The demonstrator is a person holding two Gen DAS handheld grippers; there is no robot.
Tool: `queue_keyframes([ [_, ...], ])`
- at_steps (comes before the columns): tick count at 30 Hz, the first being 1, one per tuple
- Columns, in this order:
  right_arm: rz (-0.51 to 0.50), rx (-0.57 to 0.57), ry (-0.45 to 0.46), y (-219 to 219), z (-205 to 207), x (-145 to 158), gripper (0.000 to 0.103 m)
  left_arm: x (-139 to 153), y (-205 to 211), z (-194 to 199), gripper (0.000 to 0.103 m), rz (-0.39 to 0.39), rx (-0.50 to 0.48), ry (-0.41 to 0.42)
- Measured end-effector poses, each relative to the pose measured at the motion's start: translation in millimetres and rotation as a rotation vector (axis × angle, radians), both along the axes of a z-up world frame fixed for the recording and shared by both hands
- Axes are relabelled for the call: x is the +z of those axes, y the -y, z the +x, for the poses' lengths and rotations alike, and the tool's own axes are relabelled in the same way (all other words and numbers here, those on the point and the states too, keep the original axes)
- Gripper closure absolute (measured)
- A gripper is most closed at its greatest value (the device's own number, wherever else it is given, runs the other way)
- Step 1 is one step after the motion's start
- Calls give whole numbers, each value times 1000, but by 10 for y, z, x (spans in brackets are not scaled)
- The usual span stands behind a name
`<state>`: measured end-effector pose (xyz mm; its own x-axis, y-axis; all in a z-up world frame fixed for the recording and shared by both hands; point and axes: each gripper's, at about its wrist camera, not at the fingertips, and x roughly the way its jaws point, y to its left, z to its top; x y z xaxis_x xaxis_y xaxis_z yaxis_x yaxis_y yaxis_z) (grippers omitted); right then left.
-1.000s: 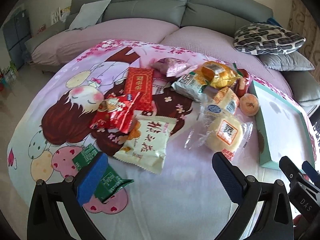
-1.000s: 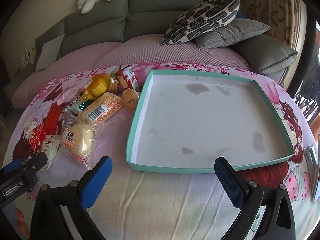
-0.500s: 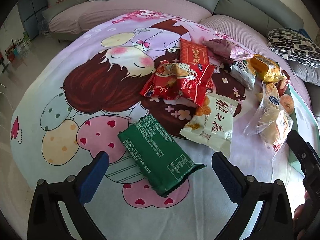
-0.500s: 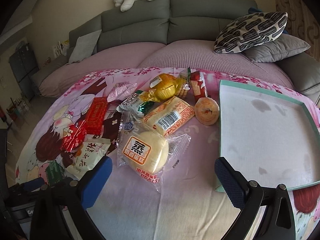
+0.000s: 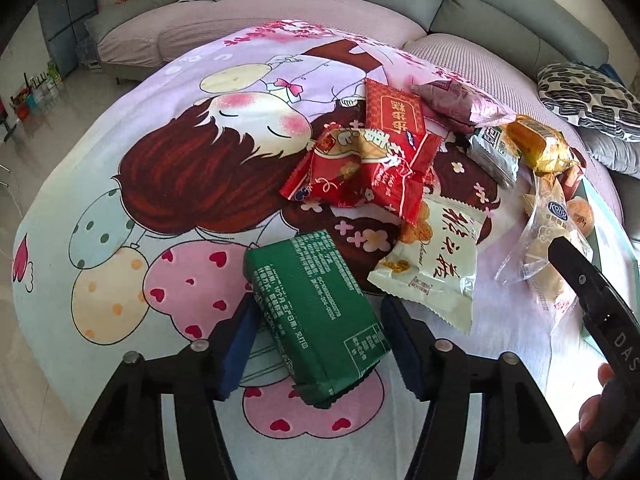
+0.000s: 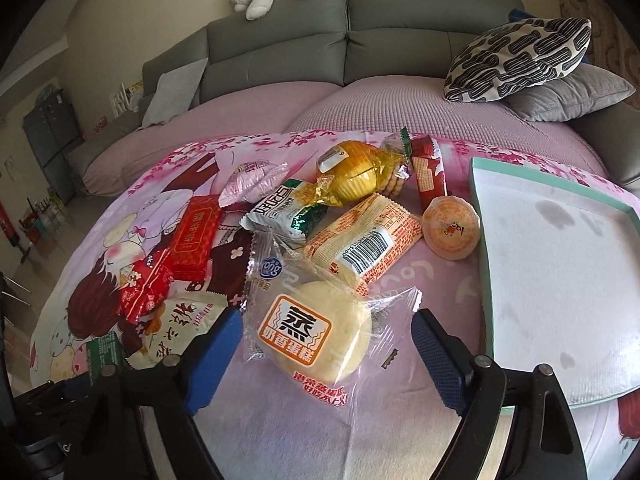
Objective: Organize snacks
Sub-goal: 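Grasp the green packet with the left tool while the right tool grasps the wrapped steamed bun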
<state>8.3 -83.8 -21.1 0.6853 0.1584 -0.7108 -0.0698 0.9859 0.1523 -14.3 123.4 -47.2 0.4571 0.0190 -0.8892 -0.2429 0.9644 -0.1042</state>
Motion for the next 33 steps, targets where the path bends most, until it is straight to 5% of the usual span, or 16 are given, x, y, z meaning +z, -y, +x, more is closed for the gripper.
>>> queue_keyframes([
  [4,21,-11,-14,41,12,-13,20,23,-36,22,61,3,14,10],
  [20,77,-34,-24,213,-32,37,43,140,-1,-8,62,-4,20,40],
  [33,145,-97,73,547,-176,339,45,585,291,29,62,45,-35,146],
])
